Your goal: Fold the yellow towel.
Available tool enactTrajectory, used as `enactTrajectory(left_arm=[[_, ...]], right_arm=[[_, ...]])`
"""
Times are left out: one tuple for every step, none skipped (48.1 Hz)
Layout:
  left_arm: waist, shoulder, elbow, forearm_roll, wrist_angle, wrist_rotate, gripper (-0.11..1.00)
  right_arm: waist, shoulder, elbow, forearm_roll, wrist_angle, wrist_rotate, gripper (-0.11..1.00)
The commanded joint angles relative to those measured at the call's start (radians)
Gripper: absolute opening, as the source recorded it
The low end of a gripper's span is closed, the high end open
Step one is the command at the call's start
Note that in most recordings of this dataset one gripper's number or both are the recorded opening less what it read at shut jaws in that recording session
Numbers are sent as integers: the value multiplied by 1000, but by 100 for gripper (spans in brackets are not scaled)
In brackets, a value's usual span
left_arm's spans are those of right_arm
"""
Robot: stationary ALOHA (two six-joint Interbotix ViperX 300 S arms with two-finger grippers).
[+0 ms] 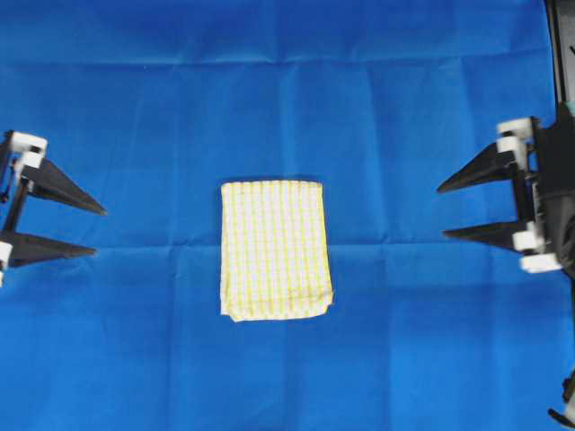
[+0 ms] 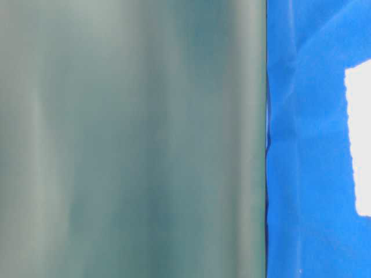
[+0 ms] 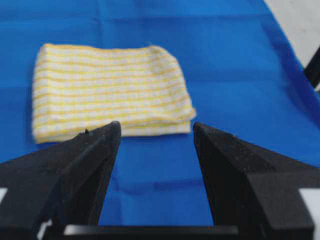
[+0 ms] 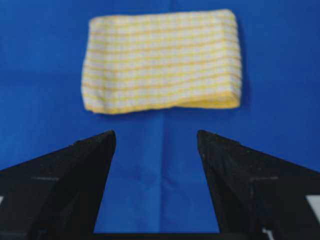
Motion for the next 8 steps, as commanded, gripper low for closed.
enactTrajectory(left_arm=[[18, -46, 15, 3, -8, 3, 53], [20, -57, 21, 2, -8, 3, 53], [23, -64, 29, 3, -8, 3, 53], [25, -75, 37, 3, -8, 3, 53], [28, -87, 48, 3, -8, 3, 53], [28, -98, 55, 2, -8, 3, 53], [29, -107, 63, 2, -8, 3, 53], [29, -115, 71, 3, -8, 3, 53]], right_arm=[[-11, -48, 18, -5, 2, -2, 67], [-11, -58, 29, -5, 2, -2, 67], [-12, -69, 38, -5, 2, -2, 67], [-12, -78, 48, -5, 0, -2, 67], [-11, -87, 58, -5, -2, -2, 67], [-12, -97, 67, -5, -5, -2, 67], [-12, -106, 78, -5, -9, -2, 67], [-12, -117, 94, -5, -17, -2, 67]])
